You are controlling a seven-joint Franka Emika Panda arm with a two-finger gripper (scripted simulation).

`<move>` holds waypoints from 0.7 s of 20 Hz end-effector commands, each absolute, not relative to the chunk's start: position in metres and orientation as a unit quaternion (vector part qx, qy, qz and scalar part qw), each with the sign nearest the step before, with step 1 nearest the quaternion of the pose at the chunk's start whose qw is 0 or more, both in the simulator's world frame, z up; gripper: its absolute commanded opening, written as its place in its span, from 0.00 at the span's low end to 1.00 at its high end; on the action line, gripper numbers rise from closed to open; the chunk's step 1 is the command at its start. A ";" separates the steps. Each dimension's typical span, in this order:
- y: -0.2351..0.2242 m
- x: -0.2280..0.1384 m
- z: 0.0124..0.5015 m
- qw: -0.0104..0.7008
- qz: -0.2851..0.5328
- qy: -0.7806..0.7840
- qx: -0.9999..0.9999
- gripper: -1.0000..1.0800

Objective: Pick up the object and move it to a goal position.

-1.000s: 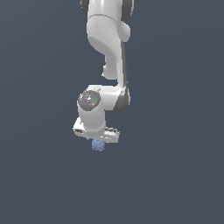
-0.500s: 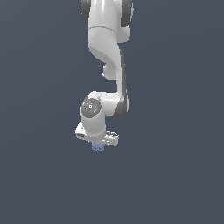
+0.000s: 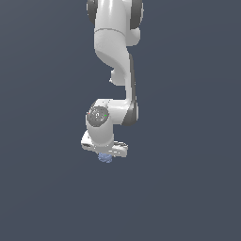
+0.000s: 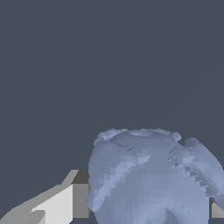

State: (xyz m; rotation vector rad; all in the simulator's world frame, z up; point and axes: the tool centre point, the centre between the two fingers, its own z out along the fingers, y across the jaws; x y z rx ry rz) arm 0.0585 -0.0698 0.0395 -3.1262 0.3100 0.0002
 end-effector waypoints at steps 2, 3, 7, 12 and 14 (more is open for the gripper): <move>-0.070 0.059 0.040 0.000 0.000 0.099 -0.995 0.00; -0.071 0.059 0.041 0.000 0.000 0.099 -0.995 0.00; -0.080 0.061 0.051 0.000 0.000 0.099 -0.995 0.00; -0.103 0.065 0.077 0.000 0.000 0.099 -0.995 0.00; -0.114 0.068 0.091 0.000 0.000 0.099 -0.995 0.00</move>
